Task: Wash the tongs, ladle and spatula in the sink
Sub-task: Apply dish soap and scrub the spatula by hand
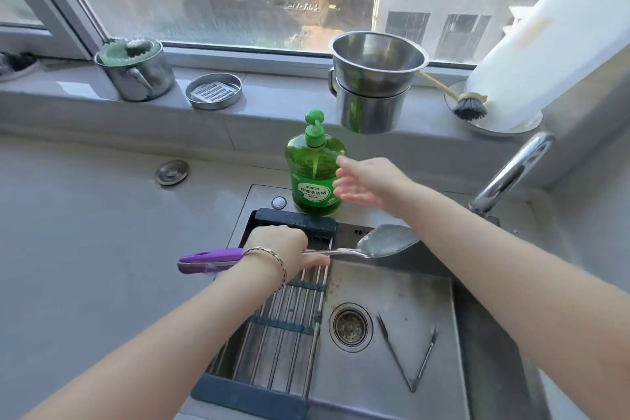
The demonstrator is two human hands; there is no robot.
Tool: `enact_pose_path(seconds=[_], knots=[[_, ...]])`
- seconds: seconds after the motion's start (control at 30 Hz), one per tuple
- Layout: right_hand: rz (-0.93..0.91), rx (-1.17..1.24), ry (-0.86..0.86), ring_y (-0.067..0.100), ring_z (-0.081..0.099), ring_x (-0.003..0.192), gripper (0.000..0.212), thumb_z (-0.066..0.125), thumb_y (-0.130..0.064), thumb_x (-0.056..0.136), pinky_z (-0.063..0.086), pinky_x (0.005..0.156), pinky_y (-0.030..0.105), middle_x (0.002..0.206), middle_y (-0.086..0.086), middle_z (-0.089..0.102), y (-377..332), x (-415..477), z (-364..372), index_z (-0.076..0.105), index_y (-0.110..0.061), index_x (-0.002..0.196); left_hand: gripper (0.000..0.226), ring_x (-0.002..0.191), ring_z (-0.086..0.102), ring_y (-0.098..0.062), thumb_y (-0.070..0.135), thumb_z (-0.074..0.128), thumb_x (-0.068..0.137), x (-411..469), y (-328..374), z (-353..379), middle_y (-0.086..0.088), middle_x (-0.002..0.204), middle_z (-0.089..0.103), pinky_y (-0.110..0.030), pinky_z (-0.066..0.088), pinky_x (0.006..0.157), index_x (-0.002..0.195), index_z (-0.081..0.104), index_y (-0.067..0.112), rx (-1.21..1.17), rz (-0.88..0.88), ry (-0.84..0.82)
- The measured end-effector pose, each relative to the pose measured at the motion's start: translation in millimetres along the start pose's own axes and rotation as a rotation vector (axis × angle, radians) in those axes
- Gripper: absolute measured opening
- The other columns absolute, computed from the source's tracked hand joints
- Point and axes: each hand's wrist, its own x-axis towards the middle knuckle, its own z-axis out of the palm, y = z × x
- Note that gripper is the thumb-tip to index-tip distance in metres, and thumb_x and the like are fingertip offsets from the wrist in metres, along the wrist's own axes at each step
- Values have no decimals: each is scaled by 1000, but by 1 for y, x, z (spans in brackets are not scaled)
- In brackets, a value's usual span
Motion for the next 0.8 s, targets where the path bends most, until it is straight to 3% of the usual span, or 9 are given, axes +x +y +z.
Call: enact_pose_path(seconds=[0.13, 0.27, 0.33, 0.43, 0.67, 0.8], knots=[[246, 223, -115, 17, 61, 73, 55, 52, -43, 91, 55, 55, 19, 95, 17, 58, -47, 39, 18, 48, 8, 112, 57, 71, 54, -19, 69, 34, 85, 15, -13, -8, -1, 74, 57, -26, 41, 63, 79, 53, 16, 39, 14, 15], [330, 337, -94, 12, 58, 49, 49, 54, -44, 90, 52, 46, 15, 76, 12, 57, -59, 70, 26, 52, 5, 87, 58, 82, 64, -21, 72, 34, 83, 24, -23, -3, -3, 91, 67, -28, 42, 66, 78, 50, 16, 65, 57, 21], [351, 356, -91, 8, 52, 34, 43, 53, -43, 91, 46, 38, 11, 59, 7, 55, -62, 79, 26, 53, -2, 77, 62, 83, 65, -21, 75, 32, 80, 27, -26, 1, -3, 90, 69, -27, 41, 65, 75, 49, 16, 65, 65, 21], [366, 369, -89, 5, 46, 29, 41, 50, -42, 92, 37, 30, 9, 41, 0, 50, -64, 88, 25, 53, -7, 70, 65, 79, 64, -21, 77, 30, 78, 35, -29, 2, -3, 88, 69, -27, 40, 64, 74, 51, 16, 67, 69, 13], [388, 420, -56, 8, 47, 28, 39, 53, -35, 92, 39, 31, 11, 41, 4, 51, -65, 99, 26, 54, -4, 69, 65, 67, 50, -20, 76, 29, 80, 52, -35, 4, -3, 89, 68, -27, 37, 62, 73, 50, 14, 99, 98, 51], [403, 474, -43, 9, 48, 28, 40, 54, -35, 92, 42, 32, 12, 40, 5, 52, -64, 103, 27, 54, -3, 69, 65, 70, 57, -20, 76, 29, 80, 59, -40, 7, -2, 87, 67, -27, 39, 62, 66, 45, 15, 71, 86, 70]])
